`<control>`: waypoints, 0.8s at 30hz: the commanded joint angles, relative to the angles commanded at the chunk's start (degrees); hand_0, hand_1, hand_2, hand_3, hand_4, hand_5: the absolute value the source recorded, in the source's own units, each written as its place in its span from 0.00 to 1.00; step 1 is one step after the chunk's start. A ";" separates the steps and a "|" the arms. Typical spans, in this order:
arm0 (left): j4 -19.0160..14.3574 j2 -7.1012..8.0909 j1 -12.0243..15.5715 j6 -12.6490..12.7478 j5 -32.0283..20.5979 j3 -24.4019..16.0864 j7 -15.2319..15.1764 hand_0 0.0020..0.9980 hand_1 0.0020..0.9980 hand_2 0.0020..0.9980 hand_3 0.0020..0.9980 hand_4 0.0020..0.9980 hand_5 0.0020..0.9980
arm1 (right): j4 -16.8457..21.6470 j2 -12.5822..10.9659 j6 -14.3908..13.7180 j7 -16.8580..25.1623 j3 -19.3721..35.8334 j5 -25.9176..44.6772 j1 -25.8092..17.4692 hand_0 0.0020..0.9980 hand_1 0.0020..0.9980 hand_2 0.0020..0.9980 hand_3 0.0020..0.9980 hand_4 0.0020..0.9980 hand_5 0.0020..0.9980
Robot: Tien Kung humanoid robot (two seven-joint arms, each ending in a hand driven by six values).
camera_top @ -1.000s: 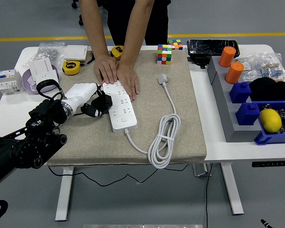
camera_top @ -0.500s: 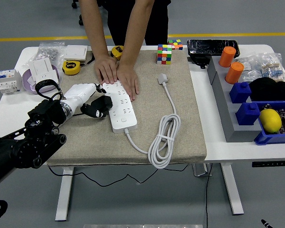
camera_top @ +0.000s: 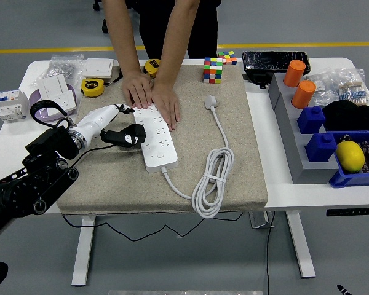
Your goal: Pick up the plug,place it near the board,insert it into the board,press the button
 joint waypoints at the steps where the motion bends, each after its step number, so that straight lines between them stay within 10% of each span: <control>1: -1.06 -0.31 0.88 0.21 -1.28 -1.92 -0.40 1.00 1.00 0.97 0.92 1.00 1.00 | 0.00 0.02 0.00 -0.02 0.06 -0.05 -0.04 0.95 0.86 0.81 0.83 1.00 0.94; 12: -17.54 -9.44 19.76 6.45 -19.88 -20.61 -6.13 1.00 1.00 1.00 1.00 1.00 1.00 | 0.00 0.46 0.05 0.16 0.10 -0.03 -0.43 0.93 0.86 0.81 0.83 1.00 0.94; 17: -18.89 -9.80 25.53 6.80 -21.15 -19.15 -6.13 1.00 1.00 0.97 0.96 1.00 1.00 | 0.00 0.47 0.11 0.18 0.25 -0.14 -0.70 0.92 0.85 0.81 0.83 1.00 0.94; 24: -17.57 -9.67 26.64 7.00 -16.89 -16.98 -5.98 1.00 1.00 0.94 0.94 1.00 1.00 | 0.00 0.48 0.65 0.30 -0.81 0.90 -0.65 0.90 0.83 0.80 0.83 1.00 0.94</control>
